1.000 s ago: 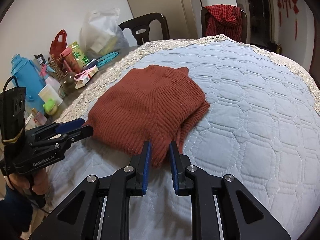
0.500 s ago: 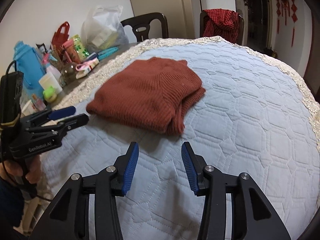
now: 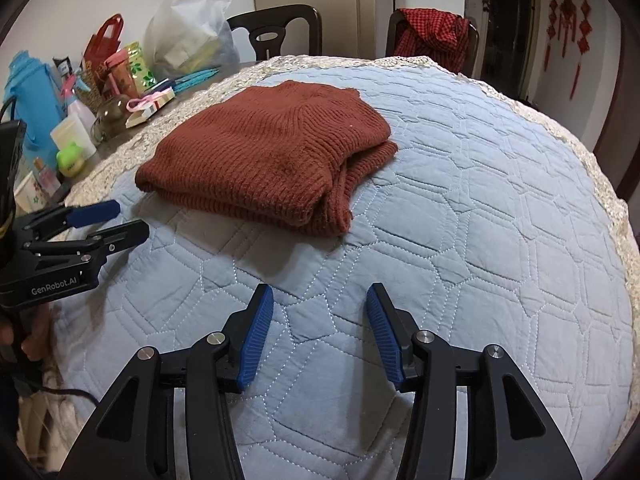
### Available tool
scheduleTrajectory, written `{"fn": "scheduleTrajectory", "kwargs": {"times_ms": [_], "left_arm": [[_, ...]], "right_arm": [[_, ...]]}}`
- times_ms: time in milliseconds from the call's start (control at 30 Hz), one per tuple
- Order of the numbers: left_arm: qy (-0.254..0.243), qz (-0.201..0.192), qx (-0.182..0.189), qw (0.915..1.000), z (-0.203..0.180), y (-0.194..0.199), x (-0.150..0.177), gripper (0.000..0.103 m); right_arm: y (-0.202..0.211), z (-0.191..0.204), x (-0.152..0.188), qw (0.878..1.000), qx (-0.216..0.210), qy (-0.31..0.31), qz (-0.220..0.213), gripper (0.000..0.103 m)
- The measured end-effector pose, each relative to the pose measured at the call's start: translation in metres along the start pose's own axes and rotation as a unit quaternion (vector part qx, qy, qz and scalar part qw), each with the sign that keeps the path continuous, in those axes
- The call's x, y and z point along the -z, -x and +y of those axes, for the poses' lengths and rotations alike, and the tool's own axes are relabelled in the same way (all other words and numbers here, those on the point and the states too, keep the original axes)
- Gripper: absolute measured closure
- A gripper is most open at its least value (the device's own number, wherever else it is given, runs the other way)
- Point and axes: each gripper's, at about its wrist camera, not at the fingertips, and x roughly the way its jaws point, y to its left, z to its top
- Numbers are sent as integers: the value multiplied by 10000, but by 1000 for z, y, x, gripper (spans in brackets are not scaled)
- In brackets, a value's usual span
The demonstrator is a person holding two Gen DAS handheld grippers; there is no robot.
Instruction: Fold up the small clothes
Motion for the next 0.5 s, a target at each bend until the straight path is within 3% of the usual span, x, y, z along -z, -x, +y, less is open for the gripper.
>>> {"fn": "scheduleTrajectory", "kwargs": {"times_ms": [500], "left_arm": [[-7,18,-51,10000,-1,0,1,32]], "right_arm": [[-1,0,0,10000,15,53,15,50]]}}
